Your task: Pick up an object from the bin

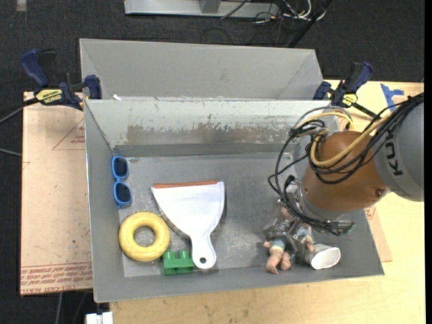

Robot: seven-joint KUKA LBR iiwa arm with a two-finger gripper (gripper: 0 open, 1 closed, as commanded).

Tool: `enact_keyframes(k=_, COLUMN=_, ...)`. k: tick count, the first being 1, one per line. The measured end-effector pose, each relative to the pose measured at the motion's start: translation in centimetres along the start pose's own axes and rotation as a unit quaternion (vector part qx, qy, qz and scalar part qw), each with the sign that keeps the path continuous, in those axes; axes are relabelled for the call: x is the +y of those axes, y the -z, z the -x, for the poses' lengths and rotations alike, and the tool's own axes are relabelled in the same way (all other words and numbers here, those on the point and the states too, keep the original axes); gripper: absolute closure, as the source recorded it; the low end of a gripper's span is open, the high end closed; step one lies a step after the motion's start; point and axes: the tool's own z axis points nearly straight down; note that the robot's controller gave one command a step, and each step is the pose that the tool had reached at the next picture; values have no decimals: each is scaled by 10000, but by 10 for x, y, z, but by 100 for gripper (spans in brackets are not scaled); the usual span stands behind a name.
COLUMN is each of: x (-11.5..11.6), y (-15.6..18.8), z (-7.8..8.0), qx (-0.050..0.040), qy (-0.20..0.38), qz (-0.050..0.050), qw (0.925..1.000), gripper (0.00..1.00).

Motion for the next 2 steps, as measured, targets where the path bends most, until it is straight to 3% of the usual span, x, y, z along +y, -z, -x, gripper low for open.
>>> enact_keyframes(k=2, x=0, y=0, z=0, qx=0, qy=1, qz=-1, qw=10000, gripper=100)
